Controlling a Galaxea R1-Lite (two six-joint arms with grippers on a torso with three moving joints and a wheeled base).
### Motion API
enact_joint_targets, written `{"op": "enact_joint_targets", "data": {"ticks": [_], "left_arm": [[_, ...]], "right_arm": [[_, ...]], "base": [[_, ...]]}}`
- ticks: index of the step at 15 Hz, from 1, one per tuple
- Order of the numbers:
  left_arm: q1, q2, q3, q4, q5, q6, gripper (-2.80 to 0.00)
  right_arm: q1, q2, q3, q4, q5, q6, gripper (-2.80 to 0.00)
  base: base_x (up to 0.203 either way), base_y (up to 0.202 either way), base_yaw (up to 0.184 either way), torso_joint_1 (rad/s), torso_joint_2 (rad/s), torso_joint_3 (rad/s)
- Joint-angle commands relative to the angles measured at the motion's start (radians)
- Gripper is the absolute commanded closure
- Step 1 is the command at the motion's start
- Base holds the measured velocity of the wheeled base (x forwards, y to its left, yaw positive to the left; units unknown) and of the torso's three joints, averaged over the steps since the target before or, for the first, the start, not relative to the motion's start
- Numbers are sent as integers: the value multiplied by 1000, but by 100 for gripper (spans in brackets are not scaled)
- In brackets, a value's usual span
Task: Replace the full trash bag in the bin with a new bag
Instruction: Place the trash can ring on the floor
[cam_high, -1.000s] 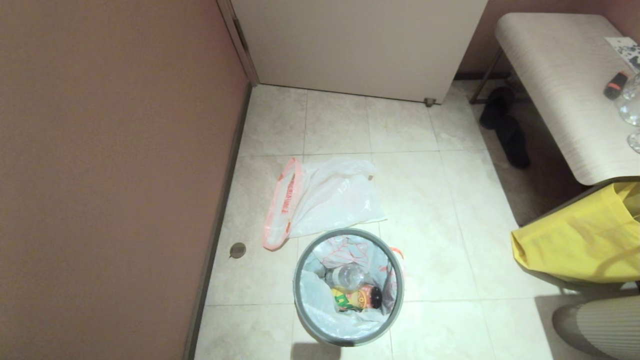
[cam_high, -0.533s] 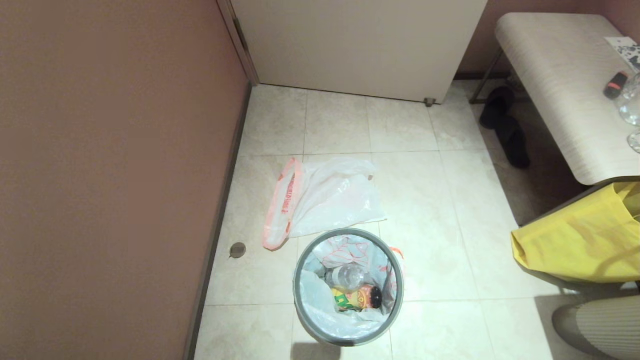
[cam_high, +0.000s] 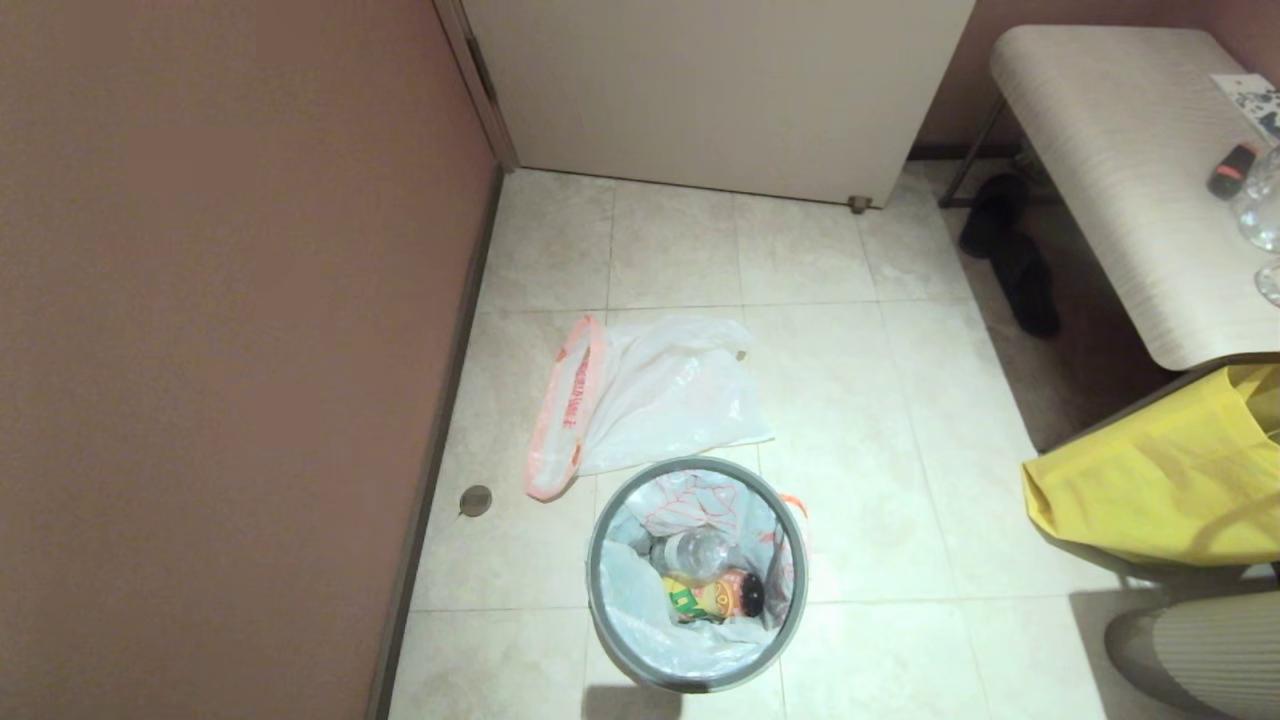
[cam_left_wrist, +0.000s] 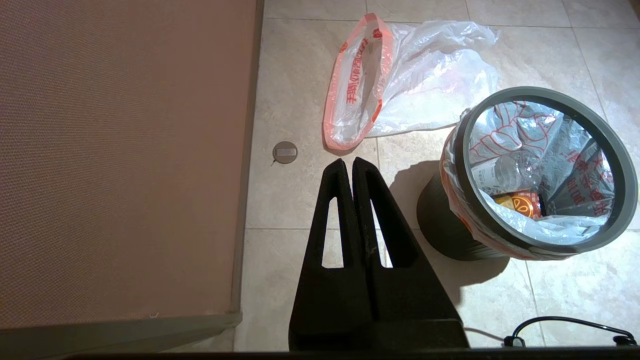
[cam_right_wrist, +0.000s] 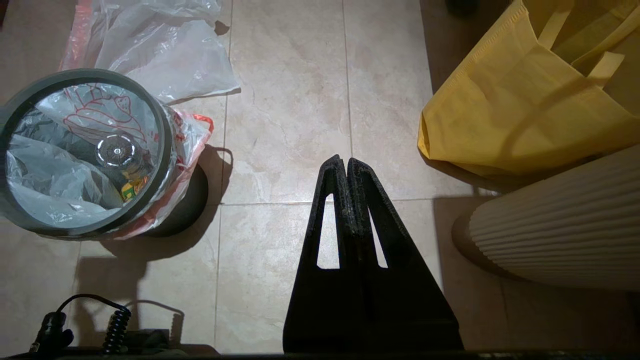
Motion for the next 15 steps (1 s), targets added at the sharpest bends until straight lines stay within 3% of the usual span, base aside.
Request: {"op": "enact_joint_targets", "data": {"ticks": [1,7,11,15], "left_arm": [[0,1,0,0,0,-1,0],[0,1,0,1,0,-1,0],[0,1,0,0,0,-1,0],[0,1,0,0,0,-1,0]], "right_arm": [[1,161,-85,0,0,-1,0],[3,535,-372,-5,43,-27,0],[21,724,-451,-3,47,-40,0],[139,942,-480,-32,2,12,0]], "base": [[0,0,0,0,0,0],[0,0,0,0,0,0],[0,0,0,0,0,0],[0,0,0,0,0,0]]}}
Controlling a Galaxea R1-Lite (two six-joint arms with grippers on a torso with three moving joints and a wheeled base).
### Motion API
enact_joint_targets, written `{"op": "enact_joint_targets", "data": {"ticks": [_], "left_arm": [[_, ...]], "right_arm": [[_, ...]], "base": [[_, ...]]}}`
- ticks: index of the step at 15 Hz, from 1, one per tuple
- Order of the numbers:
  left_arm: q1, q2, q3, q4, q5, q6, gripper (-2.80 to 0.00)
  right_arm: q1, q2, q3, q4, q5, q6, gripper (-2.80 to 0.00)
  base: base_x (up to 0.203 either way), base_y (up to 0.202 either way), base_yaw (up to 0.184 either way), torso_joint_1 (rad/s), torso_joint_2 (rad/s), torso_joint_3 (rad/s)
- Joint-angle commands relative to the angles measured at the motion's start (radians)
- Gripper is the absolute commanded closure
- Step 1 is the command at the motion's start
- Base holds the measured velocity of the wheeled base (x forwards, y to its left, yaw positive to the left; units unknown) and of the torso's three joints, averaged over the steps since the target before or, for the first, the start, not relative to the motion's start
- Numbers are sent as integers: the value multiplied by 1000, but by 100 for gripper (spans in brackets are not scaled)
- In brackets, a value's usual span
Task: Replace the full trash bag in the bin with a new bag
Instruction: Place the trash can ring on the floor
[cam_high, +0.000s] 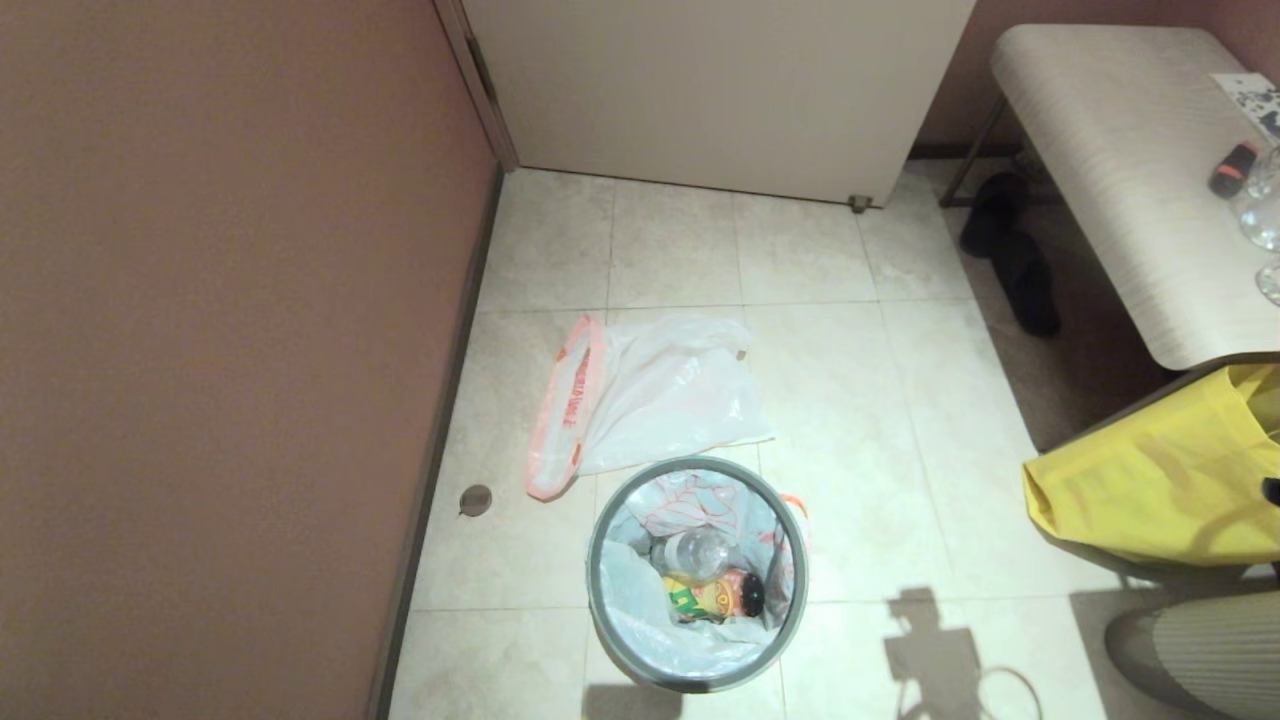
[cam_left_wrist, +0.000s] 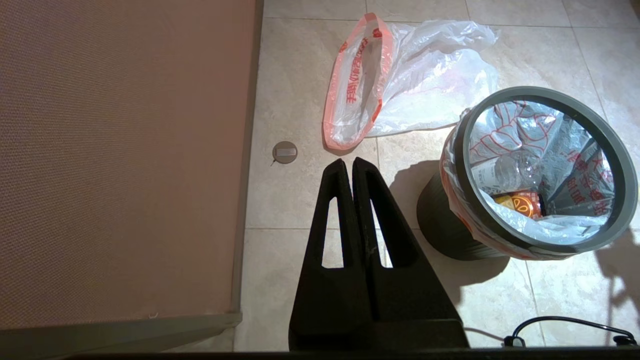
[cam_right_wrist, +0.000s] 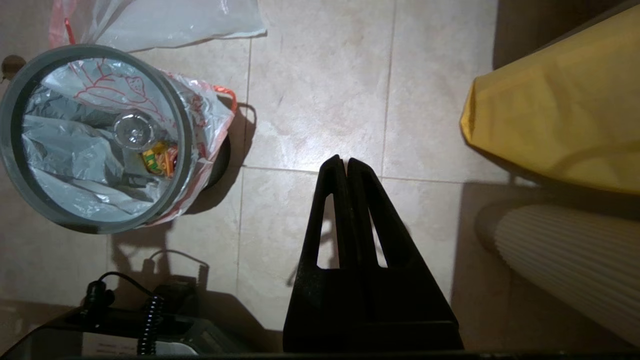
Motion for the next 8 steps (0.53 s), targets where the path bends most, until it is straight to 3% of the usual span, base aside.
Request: {"op": "enact_joint_targets", "data": {"ticks": [1,5,8], "left_arm": [[0,1,0,-1,0,-1,0],[0,1,0,-1,0,-1,0],[0,1,0,-1,0,-1,0]], "right_arm": [[111,204,-29,-37,-49,73,0],[326,500,-67,-185,-268,200,0],[371,684,-73,-280,-366,218,0]], "base": [[0,0,0,0,0,0],[0,0,0,0,0,0],[0,0,0,0,0,0]]}}
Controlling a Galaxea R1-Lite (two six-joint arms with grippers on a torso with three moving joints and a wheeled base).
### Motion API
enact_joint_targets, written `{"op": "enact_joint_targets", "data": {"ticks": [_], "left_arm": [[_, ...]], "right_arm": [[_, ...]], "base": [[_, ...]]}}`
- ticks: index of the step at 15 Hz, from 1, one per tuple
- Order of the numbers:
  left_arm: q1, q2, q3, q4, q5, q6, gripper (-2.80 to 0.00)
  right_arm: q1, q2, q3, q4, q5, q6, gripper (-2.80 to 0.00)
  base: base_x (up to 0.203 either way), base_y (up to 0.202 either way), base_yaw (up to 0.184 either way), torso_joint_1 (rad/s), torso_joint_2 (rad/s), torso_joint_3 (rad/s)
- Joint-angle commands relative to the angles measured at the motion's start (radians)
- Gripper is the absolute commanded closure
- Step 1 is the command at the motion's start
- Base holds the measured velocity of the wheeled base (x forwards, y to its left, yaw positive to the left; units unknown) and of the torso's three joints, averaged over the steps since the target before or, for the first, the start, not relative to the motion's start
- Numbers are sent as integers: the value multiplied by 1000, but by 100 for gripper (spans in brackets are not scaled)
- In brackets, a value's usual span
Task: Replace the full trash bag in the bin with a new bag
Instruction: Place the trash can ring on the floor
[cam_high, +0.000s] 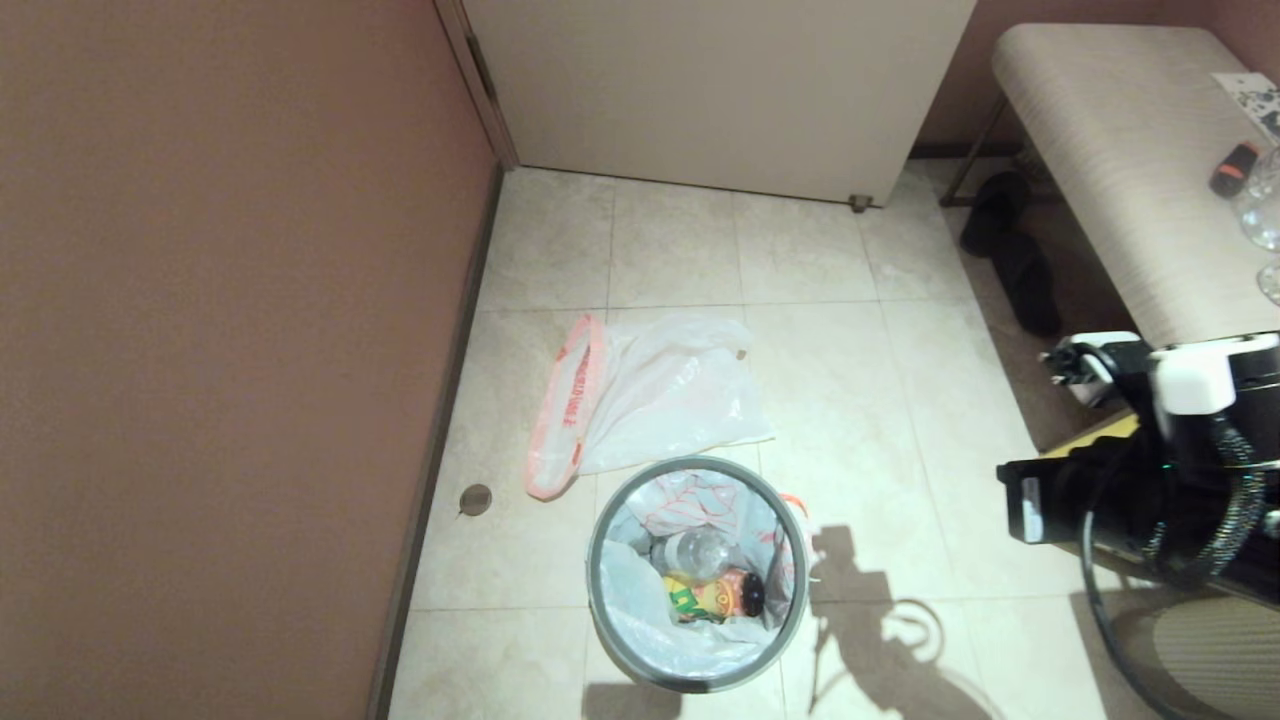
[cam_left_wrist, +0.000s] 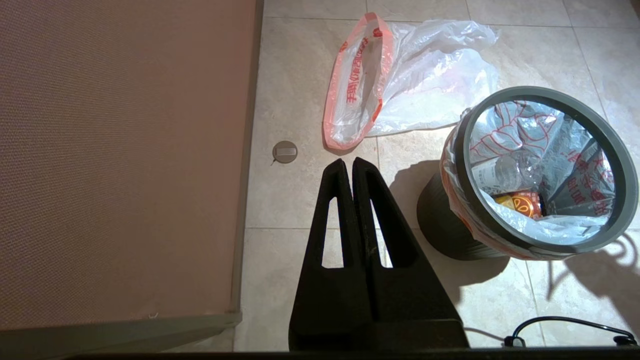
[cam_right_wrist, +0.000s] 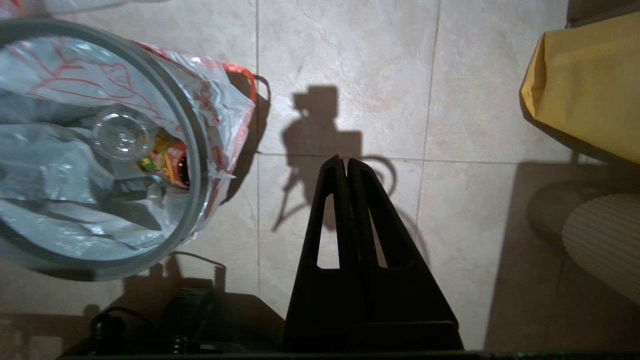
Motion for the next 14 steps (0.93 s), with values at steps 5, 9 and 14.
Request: {"op": "enact_joint_targets", "data": {"ticks": [5,9,14], "left_arm": [[1,1,0,-1,0,-1,0],[0,1,0,-1,0,-1,0],[2,1,0,-1,0,-1,0]], "right_arm": [[81,407,-29,-144,-95,-74,0],[157,507,-70,-152,-133,-124,0],[214,541,-110,-152,-143,-134,-280]], "base": [[0,0,0,0,0,0],[0,0,0,0,0,0],[0,0,0,0,0,0]]}}
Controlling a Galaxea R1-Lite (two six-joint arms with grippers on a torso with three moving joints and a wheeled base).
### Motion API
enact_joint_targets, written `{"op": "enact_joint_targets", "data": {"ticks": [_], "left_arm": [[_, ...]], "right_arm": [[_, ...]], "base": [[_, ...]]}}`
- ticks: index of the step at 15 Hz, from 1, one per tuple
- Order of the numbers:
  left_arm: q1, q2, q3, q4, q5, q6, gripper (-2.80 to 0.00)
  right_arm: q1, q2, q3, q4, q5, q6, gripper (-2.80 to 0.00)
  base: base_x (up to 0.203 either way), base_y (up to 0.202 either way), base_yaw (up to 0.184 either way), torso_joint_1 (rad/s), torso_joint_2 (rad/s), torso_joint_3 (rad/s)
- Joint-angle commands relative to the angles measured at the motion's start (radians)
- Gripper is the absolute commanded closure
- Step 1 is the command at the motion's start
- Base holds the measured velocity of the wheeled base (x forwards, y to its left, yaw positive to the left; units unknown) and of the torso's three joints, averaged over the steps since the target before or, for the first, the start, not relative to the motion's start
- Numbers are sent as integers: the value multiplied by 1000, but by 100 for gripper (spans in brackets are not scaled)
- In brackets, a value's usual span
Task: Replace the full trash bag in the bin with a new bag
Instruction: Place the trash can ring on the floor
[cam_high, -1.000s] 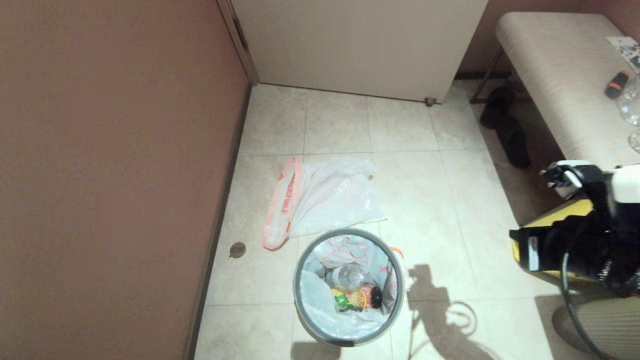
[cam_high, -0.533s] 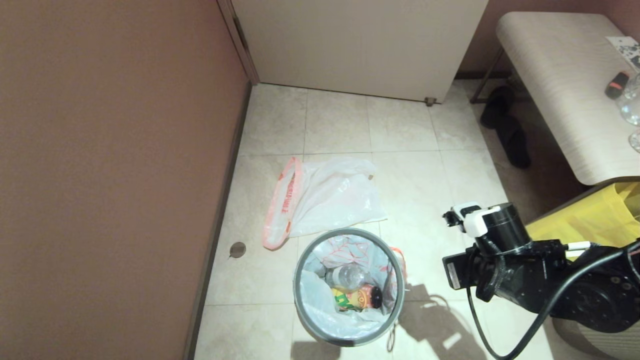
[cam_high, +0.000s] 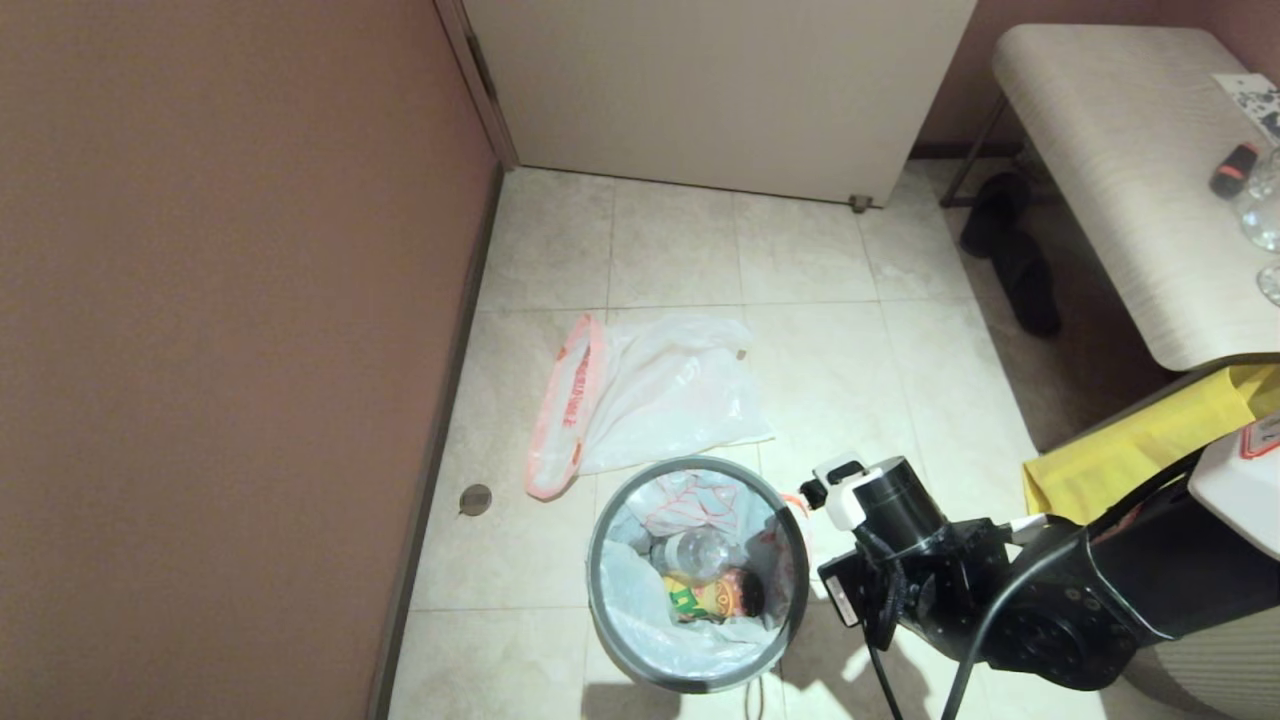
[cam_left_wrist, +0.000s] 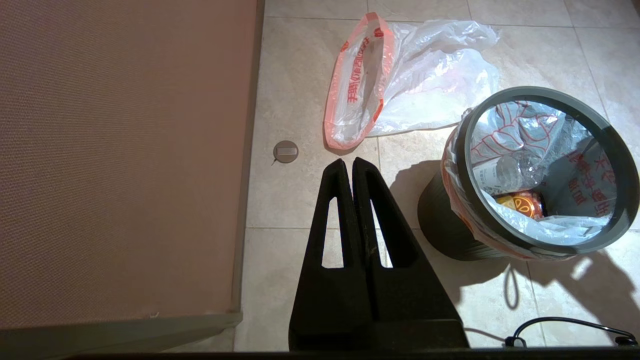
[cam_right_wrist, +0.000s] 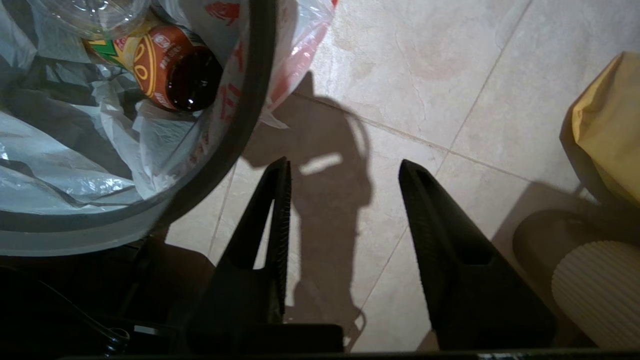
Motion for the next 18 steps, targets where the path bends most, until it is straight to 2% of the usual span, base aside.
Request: {"op": "enact_joint_targets", "data": {"ticks": [1,7,11,12,13,18], "left_arm": [[0,1,0,-1,0,-1,0],[0,1,0,-1,0,-1,0],[0,1,0,-1,0,-1,0],[0,1,0,1,0,-1,0],[1,1,0,-1,0,-1,0],[0,1,0,1,0,-1,0]], "right_arm": [[10,58,-47,-2,-2,-4,-280],[47,159,-155,-4,-4,-15,-280],[43,234,-233,-37,-4,-24,-280],[43,247,-241,-39,-5,-26,-193],[41,263,-253,-40,-5,-26,0],[12,296,-301,-38,-4,-27,0]], "base": [[0,0,0,0,0,0],[0,0,0,0,0,0],[0,0,0,0,0,0],[0,0,0,0,0,0],[0,0,0,0,0,0],[0,0,0,0,0,0]]}}
